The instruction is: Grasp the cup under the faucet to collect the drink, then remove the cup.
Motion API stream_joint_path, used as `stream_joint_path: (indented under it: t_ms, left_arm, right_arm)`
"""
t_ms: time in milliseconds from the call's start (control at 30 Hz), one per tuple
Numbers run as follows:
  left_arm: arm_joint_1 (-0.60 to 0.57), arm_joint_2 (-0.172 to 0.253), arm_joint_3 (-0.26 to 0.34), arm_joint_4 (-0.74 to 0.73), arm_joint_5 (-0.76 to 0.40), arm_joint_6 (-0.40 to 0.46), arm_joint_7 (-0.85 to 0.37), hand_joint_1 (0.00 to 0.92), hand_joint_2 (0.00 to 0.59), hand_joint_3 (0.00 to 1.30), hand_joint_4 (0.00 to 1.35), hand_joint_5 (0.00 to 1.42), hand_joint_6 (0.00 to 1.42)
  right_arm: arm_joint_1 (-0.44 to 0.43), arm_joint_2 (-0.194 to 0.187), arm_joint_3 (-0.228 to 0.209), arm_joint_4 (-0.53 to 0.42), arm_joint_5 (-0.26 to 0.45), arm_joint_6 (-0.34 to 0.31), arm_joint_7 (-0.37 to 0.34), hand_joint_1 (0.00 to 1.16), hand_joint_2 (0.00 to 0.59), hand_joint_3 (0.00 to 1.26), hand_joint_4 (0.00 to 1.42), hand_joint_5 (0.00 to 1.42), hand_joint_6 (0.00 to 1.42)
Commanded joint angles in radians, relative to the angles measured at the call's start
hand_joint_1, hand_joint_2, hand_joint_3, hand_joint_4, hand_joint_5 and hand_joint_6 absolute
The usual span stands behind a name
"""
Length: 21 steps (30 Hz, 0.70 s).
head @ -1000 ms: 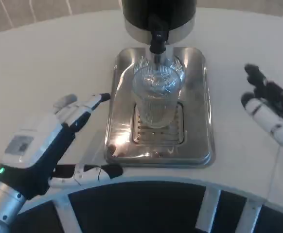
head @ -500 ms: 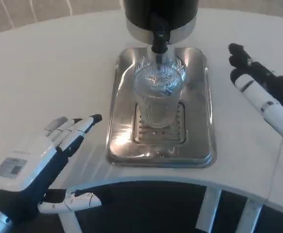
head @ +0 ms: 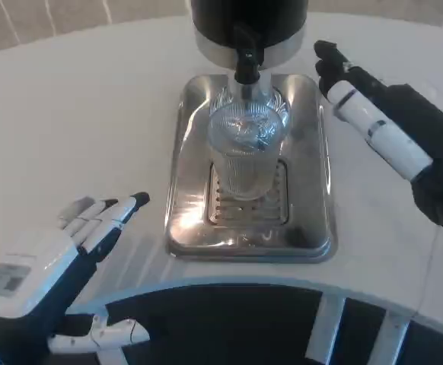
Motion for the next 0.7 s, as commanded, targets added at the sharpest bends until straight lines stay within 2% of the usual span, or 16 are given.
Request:
stream_joint_path:
  t_ms: [33,267,700]
  left_arm:
    - [0.026,0.012,0.018,-0.009,0.001,0.004,-0.016,0.097,0.076,0.05,0.0,0.06,0.01]
    - [0.045,0.01,0.028,-0.013,-0.001,0.008,-0.023,0.095,0.076,0.05,0.0,0.06,0.01]
    - [0.067,0.005,0.045,-0.041,-0.005,0.018,-0.045,0.084,0.077,0.06,0.0,0.05,0.01]
  right_arm:
    - [-0.034,-0.019,0.029,0.003,0.036,-0.014,-0.031,0.0,0.464,0.0,0.0,0.0,0.0]
    - [-0.086,-0.027,0.079,-0.017,0.075,0.019,-0.065,0.0,0.472,0.0,0.0,0.0,0.0]
    - [-0.16,-0.044,0.111,0.017,0.126,0.03,-0.091,0.0,0.473,0.0,0.0,0.0,0.0]
